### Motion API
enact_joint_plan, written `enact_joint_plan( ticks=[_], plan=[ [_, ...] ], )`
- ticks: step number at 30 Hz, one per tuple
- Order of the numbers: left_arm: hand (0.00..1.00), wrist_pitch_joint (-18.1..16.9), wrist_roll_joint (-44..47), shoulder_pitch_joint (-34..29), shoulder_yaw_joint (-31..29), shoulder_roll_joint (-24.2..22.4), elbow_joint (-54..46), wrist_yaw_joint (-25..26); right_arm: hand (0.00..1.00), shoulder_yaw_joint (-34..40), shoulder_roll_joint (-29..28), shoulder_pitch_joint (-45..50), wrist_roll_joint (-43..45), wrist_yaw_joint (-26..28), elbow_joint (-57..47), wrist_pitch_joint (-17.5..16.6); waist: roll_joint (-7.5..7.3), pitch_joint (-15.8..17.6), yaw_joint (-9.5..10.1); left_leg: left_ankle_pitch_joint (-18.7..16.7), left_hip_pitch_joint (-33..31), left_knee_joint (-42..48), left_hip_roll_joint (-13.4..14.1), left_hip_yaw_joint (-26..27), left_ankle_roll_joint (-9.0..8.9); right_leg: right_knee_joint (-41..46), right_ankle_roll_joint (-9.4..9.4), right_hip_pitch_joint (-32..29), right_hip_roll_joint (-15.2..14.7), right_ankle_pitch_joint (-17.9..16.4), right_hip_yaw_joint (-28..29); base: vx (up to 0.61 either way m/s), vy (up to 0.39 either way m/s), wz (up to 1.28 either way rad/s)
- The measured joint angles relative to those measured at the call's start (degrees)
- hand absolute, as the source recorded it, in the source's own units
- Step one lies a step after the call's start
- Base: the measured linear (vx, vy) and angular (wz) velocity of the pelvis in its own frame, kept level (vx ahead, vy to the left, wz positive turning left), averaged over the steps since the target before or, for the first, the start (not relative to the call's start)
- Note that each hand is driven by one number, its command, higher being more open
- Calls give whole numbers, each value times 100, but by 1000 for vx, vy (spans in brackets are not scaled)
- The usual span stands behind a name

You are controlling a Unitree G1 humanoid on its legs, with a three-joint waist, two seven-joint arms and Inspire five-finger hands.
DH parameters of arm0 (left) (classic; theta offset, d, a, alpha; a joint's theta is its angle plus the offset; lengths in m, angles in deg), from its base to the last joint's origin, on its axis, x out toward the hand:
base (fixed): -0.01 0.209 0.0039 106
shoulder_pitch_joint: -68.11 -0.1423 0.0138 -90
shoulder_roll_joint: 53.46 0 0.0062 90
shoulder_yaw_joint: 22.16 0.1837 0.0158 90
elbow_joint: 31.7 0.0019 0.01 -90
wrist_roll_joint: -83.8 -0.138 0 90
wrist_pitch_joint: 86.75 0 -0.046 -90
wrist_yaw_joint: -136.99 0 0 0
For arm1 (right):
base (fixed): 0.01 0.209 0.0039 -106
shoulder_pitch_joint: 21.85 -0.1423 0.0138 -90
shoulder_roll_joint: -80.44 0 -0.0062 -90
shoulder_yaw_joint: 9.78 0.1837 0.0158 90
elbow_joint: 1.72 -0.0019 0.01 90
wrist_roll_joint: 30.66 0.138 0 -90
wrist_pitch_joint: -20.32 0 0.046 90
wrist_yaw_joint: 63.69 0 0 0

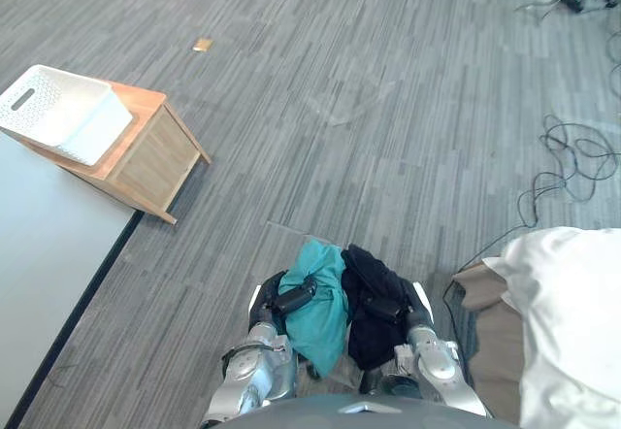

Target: Tidy up the quilt and then pick up the clothes from the bed and put them into the laundry hamper

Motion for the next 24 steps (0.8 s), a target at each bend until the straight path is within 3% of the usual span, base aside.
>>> enact_joint_plan(
  ticks=[1,2,3,5,7,8,9,10,11,12,14,15,16,17,18,19,20,21,22,23,24],
  plan=[
    [0,0,0,5,-1,-15,-9,5,0,-13,-6,-33,-6,-4,1,0,-54,25,26,323,7,-303,-43,102,133,-12,98,72,-97,-54,-29,565,238,19],
    [0,10,0,22,1,-15,-44,46,0,-52,-36,-45,-24,-32,1,4,-203,2,110,697,178,-551,-287,325,532,-5,364,171,-379,-119,-82,637,233,34],
    [0,31,6,-3,-38,-116,-127,114,0,-105,-52,-25,-49,-57,-20,8,-299,-4,111,511,81,-167,-363,319,907,-26,583,260,-499,66,-41,572,186,43],
    [0,23,12,1,-133,-98,-186,199,0,-161,-236,11,-65,-59,-15,25,-359,22,192,160,-117,906,-186,306,1119,539,628,372,-459,310,185,603,203,26],
    [0,11,11,-84,-103,-40,-217,232,0,-166,-394,135,-108,-60,-10,-9,-380,-160,187,-571,692,154,-279,167,798,2430,770,-248,-585,471,458,597,227,20],
    [0,16,11,-2,-39,89,-184,270,0,-165,-522,111,-116,-81,17,-10,-552,-151,106,-572,1099,-212,-523,62,811,3867,847,-832,-747,486,772,575,141,59],
    [0,24,10,50,69,169,-162,293,0,-165,-564,107,-178,-78,47,-9,-559,-138,8,-572,1566,-587,-653,-134,814,4839,740,-1245,-745,418,855,574,87,68],
    [0,23,7,40,95,170,-162,309,0,-165,-566,103,-225,-78,68,-9,-507,-115,-52,-564,1827,-799,-660,-228,822,5168,601,-1398,-695,336,839,592,46,68],
    [0,20,3,57,158,166,-164,342,0,-159,-564,130,-224,-78,71,-10,-382,-64,-157,-559,2330,-1125,-637,-443,829,5558,347,-1695,-537,177,765,472,22,56],
    [0,17,-2,55,191,171,-165,353,0,-154,-566,153,-224,-81,70,-11,-327,-61,-218,-560,2528,-1253,-612,-545,829,5623,230,-1866,-462,96,688,582,-14,71],
    [0,19,-4,146,314,198,-131,366,0,-99,-570,173,-222,-82,57,-15,-129,6,-398,-560,3049,-1519,-414,-973,830,5160,-275,-2716,-275,-292,248,702,-130,93],
    [0,23,-5,223,368,211,-84,366,0,-61,-568,170,-222,-82,49,-15,-83,29,-436,-560,3110,-1521,-357,-1082,829,4833,-318,-2934,-273,-321,101,596,-156,107],
    [0,31,-6,331,434,243,-55,364,0,-12,-565,163,-220,-80,30,-32,-35,47,-492,-577,3205,-1535,-260,-1277,792,3962,-292,-3351,-276,-275,-59,511,-176,101],
    [0,32,-5,427,449,259,-50,363,0,17,-551,92,-220,-89,-81,-56,25,75,-517,-680,3378,-1596,-112,-1424,562,2777,-168,-3657,-227,7,-43,522,-198,102],
    [0,32,-5,474,450,259,-50,362,0,35,-545,68,-220,-96,-85,-57,62,95,-537,-784,3497,-1614,-12,-1484,378,2127,-124,-3726,-191,273,23,852,-383,95],
    [0,16,-7,492,422,261,-50,362,0,39,-544,87,-220,-110,-73,-38,20,78,-505,-959,3809,-1697,99,-1505,68,974,-98,-3773,-132,879,310,946,-464,82],
    [0,10,-6,385,367,289,-25,363,0,-49,-546,153,-220,-108,-62,-20,-63,27,-467,-1124,4208,-1669,162,-1566,-212,533,-160,-3747,-93,1721,555,1008,-497,71],
    [0,8,-5,369,326,233,134,375,0,-113,-527,108,-237,-88,-22,-15,96,-34,-473,-1148,4335,-1421,397,-1612,-247,1001,-213,-3777,-15,2519,580,1008,-492,34],
    [0,34,1,415,294,116,353,385,0,-92,-401,-168,-281,-68,103,70,425,-78,-454,-623,3929,-335,785,-1681,-441,1745,-305,-3830,267,1842,396,650,-309,12],
    [0,34,2,414,289,115,361,375,0,-91,-395,-202,-281,-68,125,77,425,-78,-456,-434,3800,-87,797,-1700,-396,1828,-312,-3808,268,1728,378,760,-432,9],
    [0,34,1,365,233,60,385,312,0,-109,-301,-264,-280,-72,200,87,500,-45,-446,797,3297,1045,905,-1766,-219,1888,-396,-3448,410,1334,261,634,-383,20]
  ],
)
